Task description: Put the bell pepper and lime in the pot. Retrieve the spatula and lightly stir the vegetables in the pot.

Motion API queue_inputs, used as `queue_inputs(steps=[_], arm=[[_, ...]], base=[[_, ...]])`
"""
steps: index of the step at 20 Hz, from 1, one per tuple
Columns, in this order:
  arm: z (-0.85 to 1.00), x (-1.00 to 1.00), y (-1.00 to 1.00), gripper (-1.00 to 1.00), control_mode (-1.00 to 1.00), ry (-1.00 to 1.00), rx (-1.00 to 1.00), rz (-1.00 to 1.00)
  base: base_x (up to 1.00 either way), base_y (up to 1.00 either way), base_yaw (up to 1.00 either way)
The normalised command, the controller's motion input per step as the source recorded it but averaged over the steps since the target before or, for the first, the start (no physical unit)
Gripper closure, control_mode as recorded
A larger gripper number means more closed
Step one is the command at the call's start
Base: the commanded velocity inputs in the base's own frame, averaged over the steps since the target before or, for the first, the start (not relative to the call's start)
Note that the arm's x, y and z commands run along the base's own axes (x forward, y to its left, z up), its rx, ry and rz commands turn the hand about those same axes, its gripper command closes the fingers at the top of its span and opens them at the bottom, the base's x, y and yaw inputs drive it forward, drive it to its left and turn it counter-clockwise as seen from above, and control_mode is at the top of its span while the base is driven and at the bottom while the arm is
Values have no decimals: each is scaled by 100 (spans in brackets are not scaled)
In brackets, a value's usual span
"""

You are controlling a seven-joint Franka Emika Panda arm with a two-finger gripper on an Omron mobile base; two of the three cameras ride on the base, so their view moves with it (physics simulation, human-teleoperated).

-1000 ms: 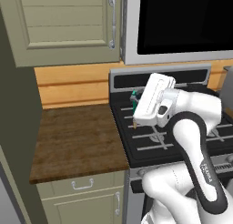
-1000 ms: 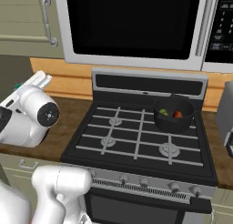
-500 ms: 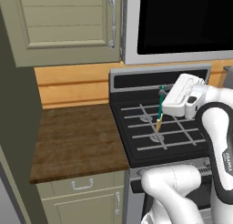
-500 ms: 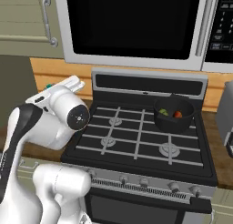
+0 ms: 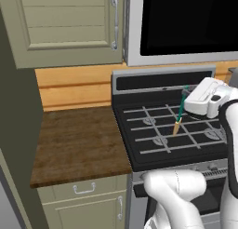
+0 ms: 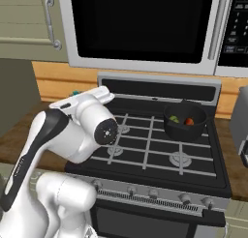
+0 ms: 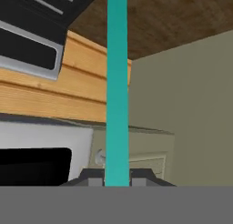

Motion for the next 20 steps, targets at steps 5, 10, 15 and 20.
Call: queue_inputs(steps=[5,10,15,20], arm=[[2,6,-52,100,-100,2,11,-6],[3,15,-71,100,-100,0,7,-6],[10,19,-66,100,-100,0,7,-5],[7,1,-47,100,-100,-7,3,-7]], base=[[0,0,0],[0,0,0],[0,0,0],[0,0,0]])
